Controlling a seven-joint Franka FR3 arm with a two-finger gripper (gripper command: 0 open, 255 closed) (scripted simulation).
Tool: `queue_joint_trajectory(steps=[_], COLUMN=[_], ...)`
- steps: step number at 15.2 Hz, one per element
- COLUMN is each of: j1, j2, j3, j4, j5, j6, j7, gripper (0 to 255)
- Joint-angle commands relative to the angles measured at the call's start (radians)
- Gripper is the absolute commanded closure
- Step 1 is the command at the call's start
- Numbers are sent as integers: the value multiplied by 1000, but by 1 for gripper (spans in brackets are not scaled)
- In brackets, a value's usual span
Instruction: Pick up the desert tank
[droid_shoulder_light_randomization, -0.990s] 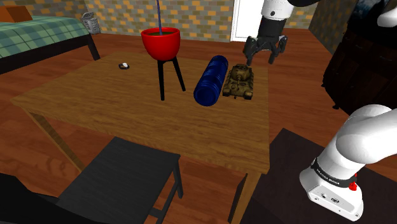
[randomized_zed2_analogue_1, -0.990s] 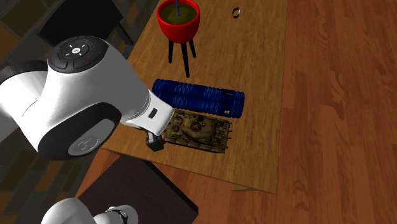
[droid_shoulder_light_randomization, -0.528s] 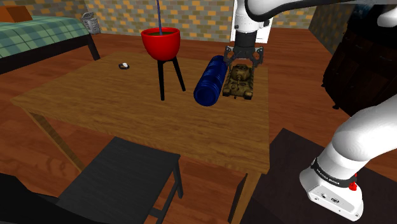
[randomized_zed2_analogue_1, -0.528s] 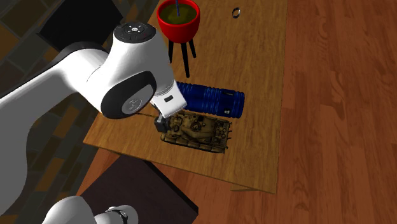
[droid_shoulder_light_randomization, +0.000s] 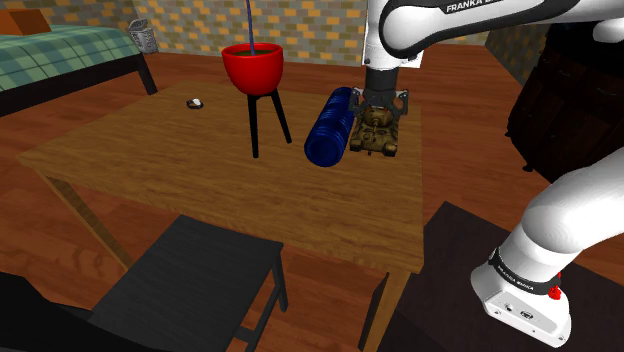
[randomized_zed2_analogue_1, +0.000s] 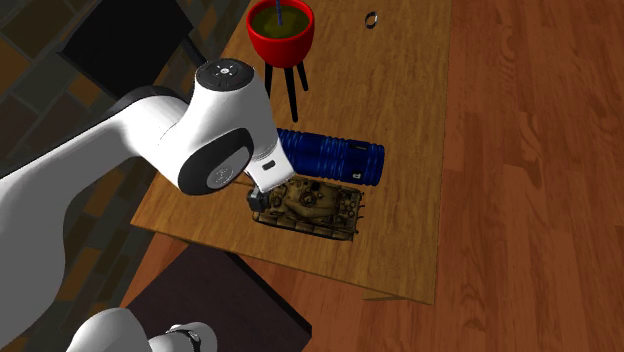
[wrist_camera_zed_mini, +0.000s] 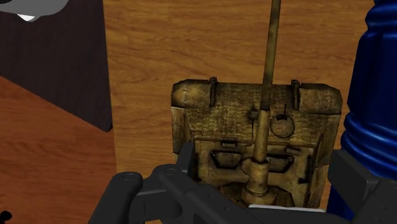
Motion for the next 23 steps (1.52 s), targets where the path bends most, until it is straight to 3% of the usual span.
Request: queue_joint_trajectory(steps=[1, 10, 23], j1=[0, 0, -5], j2=[0, 0, 3], j3=[0, 0, -9], j4=[-6, -4, 174], j5=[0, 0, -6], j6=[6, 4, -170], j7=[1, 0, -5], gripper=[255, 255, 255])
